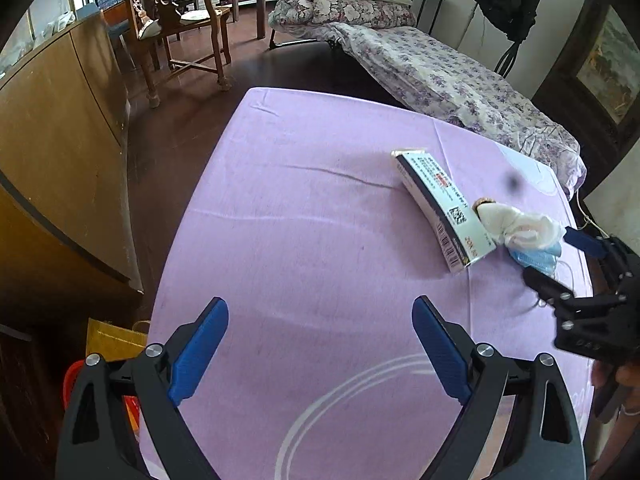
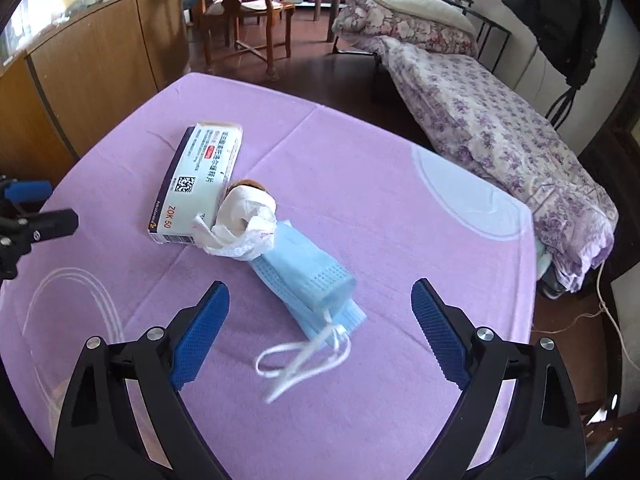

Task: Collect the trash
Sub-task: 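Grasp the blue face mask with the right tool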

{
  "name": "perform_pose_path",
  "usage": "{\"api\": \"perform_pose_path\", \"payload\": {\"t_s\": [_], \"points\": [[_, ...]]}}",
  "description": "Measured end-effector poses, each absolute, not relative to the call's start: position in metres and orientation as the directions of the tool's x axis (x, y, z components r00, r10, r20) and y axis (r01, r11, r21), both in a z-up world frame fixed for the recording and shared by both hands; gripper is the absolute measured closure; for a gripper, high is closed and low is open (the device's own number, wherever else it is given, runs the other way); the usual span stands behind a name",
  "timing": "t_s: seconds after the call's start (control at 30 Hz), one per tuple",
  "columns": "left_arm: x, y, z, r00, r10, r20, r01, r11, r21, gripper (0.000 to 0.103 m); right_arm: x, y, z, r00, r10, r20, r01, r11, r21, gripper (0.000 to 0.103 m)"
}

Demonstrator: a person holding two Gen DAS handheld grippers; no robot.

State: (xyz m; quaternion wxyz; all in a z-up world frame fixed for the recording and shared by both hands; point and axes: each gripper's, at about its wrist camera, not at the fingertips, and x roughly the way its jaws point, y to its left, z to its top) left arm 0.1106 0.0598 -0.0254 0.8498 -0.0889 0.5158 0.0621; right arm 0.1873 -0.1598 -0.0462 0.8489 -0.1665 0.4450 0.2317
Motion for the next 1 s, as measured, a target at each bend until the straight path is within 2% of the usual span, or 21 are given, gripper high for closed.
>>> {"api": "perform_pose_path", "payload": {"t_s": [0.13,0.2,0.23,0.27,0.33,0.4,0.43,0.63,1.0], "points": [[0.119,0.054,-0.025,0.459,-0.002,-0.888,-0.182,0.979,-0.096,0.012,0.192,-0.154,-0.049,0.508,0.261,-0.821,-0.563,0.822,-0.087,0.018],[0.122,0.052,-0.025,0.459,-0.011,-0.888,-0.176,0.979,-0.104,0.012,0.191,-0.154,-0.047,0.523,0.279,-0.805,-0.558,0.826,-0.076,0.034],[0.123,0.051,-0.024,0.460,-0.015,-0.888,-0.176,0.979,-0.108,0.012,0.192,-0.155,-0.046,0.516,0.294,-0.804,-0.558,0.828,-0.056,0.039],[0.125,0.050,-0.024,0.459,-0.018,-0.888,-0.175,0.978,-0.110,0.012,0.192,-0.156,-0.046,0.505,0.308,-0.806,-0.558,0.829,-0.033,0.051],[0.128,0.048,-0.023,0.458,-0.026,-0.888,-0.173,0.978,-0.118,0.012,0.189,-0.158,-0.046,0.500,0.305,-0.811,-0.561,0.827,-0.035,0.062],[0.131,0.045,-0.022,0.457,-0.036,-0.889,-0.170,0.977,-0.127,0.012,0.185,-0.160,-0.045,0.484,0.313,-0.817,-0.567,0.824,-0.020,0.079],[0.132,0.045,-0.021,0.458,-0.041,-0.888,-0.170,0.976,-0.133,0.012,0.182,-0.163,-0.044,0.476,0.322,-0.818,-0.566,0.825,-0.004,0.082],[0.149,0.037,-0.015,0.451,-0.073,-0.890,-0.180,0.969,-0.171,0.011,0.151,-0.182,-0.033,0.453,0.362,-0.815,-0.542,0.838,0.071,0.085],[0.193,0.013,-0.019,0.438,-0.101,-0.893,-0.207,0.956,-0.210,0.009,0.131,-0.203,-0.033,0.436,0.358,-0.825,-0.488,0.865,0.117,0.085]]}}
